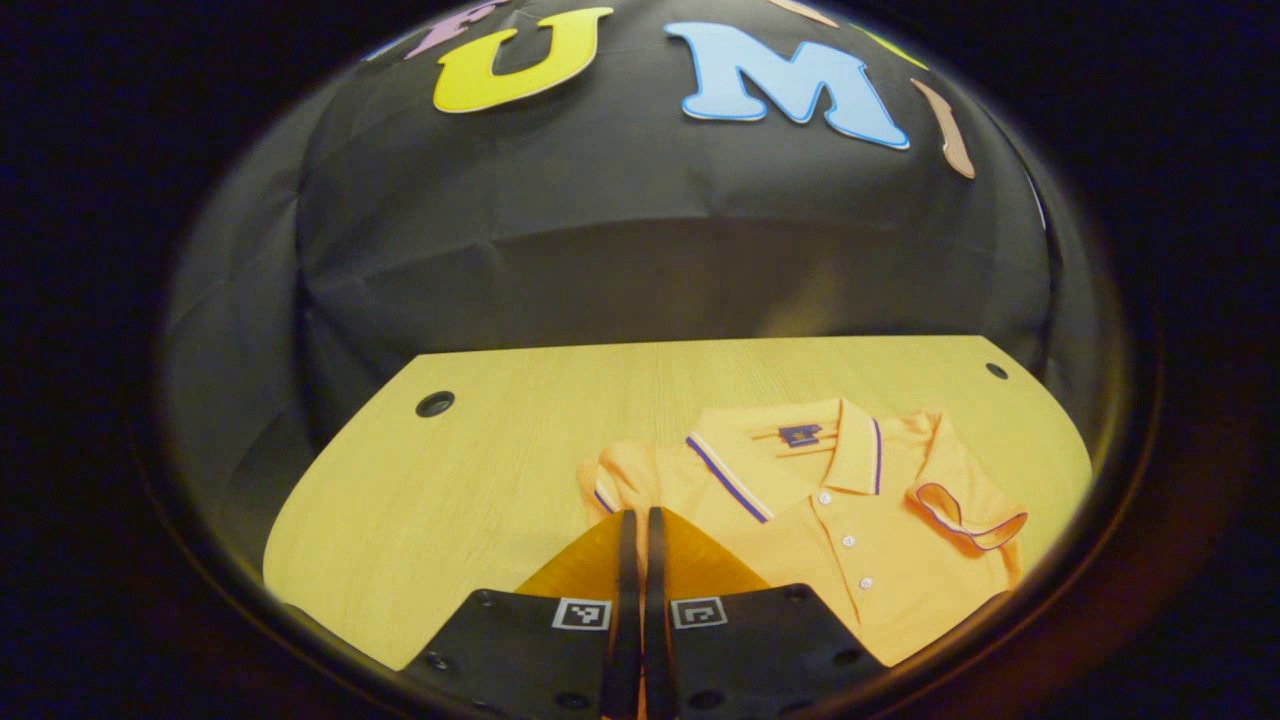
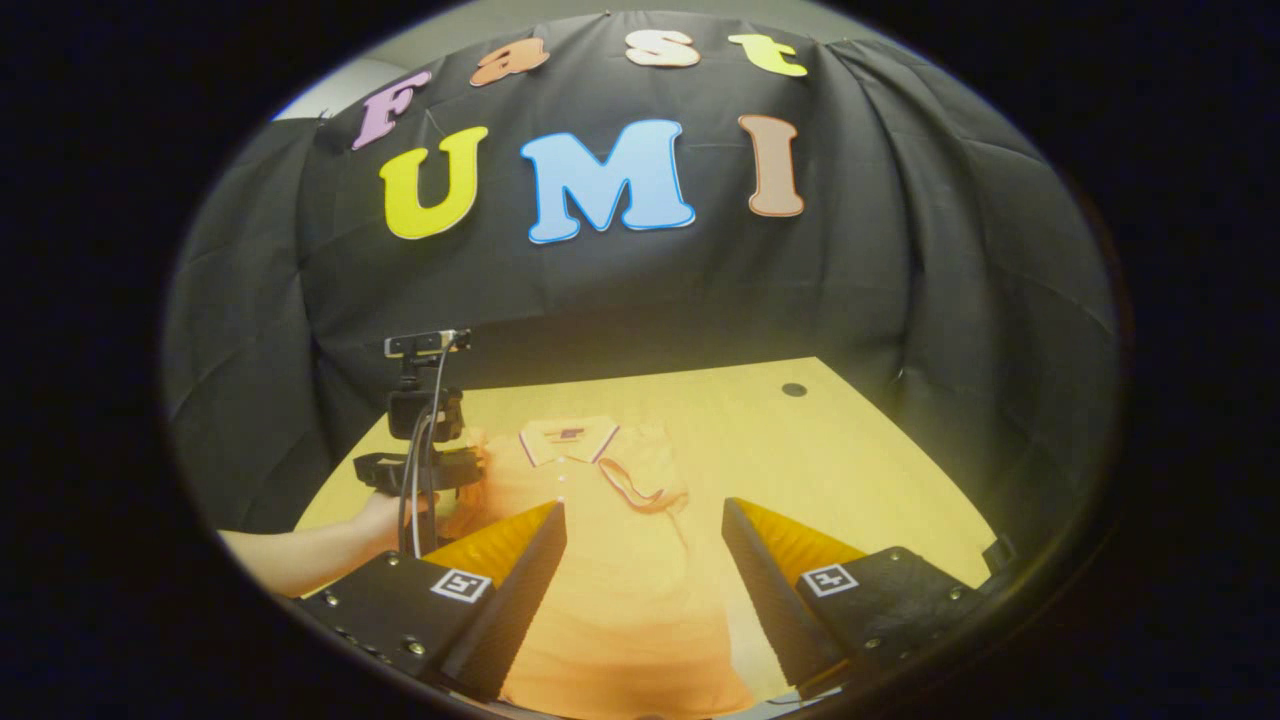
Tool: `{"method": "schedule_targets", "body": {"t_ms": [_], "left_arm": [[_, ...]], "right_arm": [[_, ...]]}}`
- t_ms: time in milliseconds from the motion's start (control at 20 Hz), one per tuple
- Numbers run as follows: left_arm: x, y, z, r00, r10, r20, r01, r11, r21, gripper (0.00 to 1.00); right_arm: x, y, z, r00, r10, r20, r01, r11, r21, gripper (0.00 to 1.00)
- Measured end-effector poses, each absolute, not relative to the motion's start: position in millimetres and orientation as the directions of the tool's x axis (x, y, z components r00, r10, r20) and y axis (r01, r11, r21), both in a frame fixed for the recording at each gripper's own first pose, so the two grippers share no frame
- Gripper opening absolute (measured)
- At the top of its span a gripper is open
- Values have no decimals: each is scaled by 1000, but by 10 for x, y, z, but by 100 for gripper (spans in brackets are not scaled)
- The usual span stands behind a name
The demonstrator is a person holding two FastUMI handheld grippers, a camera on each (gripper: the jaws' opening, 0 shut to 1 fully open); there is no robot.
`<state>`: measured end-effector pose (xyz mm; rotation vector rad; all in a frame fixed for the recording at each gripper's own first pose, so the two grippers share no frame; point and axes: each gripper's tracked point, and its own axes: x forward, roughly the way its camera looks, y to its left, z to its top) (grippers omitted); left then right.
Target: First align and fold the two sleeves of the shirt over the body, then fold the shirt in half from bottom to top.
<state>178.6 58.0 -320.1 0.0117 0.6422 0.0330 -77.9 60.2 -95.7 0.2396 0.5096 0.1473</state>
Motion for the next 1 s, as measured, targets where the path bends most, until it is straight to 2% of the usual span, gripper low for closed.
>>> {"method": "schedule_targets", "body": {"t_ms": [200,400,550,700,750,850,1000], "left_arm": [[1770,516,-3265,782,10,-623,8,1000,26,10],[1727,429,-3250,775,-42,-631,66,998,15,22],[1630,429,-3179,777,-56,-626,90,996,23,46],[1481,398,-3040,789,-82,-609,109,994,7,61],[1421,385,-2999,791,-89,-605,111,994,-1,72],[1276,402,-2891,800,-88,-594,100,995,-13,84],[996,403,-2729,818,-91,-568,97,995,-20,88]], "right_arm": [[-800,635,-970,864,178,-472,-51,962,269,97],[-866,599,-1064,867,125,-482,-10,972,234,97],[-899,601,-1120,864,113,-491,12,969,245,97],[-898,560,-1091,871,115,-477,6,969,245,97],[-899,553,-1079,874,124,-471,-3,969,248,97],[-935,568,-1094,873,149,-465,-30,967,253,97],[-1047,532,-1163,866,170,-471,-62,970,235,97]]}}
